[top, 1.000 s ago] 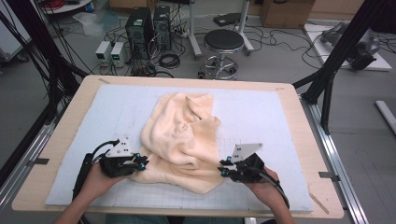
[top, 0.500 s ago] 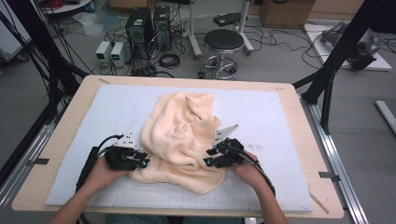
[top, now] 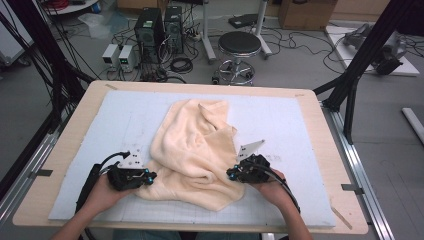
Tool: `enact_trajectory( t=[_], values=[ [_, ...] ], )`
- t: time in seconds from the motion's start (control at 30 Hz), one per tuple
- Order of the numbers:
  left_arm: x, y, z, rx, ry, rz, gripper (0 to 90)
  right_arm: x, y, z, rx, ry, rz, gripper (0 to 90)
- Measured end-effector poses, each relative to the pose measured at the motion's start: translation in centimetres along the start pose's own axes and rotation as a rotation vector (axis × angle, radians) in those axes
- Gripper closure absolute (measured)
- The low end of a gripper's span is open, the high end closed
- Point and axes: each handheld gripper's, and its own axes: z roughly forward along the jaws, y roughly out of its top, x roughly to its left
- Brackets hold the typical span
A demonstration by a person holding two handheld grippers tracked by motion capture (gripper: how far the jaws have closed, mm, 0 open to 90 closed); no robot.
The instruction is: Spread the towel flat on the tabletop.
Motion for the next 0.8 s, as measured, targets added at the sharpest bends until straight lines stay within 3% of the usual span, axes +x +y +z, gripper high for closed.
enact_trajectory(
  t=[0.13,0.37,0.47,0.53,0.6,0.63,0.73,0.8],
  values=[
    [-1.0,-0.6,-0.7,-0.009,-0.010,0.003,87.2,0.9,-1.0,-1.1,0.004,-0.018,0.000,86.4],
    [-2.1,-1.0,-2.6,-0.046,-0.019,0.009,86.3,2.5,-2.6,-2.6,-0.011,-0.004,-0.010,82.9],
    [-1.4,-0.5,-2.9,-0.069,0.006,-0.002,75.0,2.2,-2.4,-3.3,-0.041,-0.041,0.002,70.8],
    [-0.6,-0.1,-2.6,-0.097,0.034,-0.016,68.4,1.6,-2.1,-3.9,-0.076,-0.071,0.015,67.2],
    [0.5,0.2,-1.8,-0.093,0.045,-0.035,63.9,0.8,-1.5,-4.0,-0.084,-0.102,0.014,64.6],
    [0.9,0.3,-1.5,-0.089,0.039,-0.046,61.7,0.4,-1.3,-3.7,-0.078,-0.126,0.001,63.3],
    [2.1,0.5,0.1,-0.073,0.007,-0.075,60.3,-0.8,-1.0,-2.3,-0.060,-0.138,0.008,60.5],
    [2.2,0.5,1.0,-0.040,-0.002,-0.074,60.6,-1.4,-1.0,-1.2,-0.031,-0.153,0.018,57.5]
  ],
)
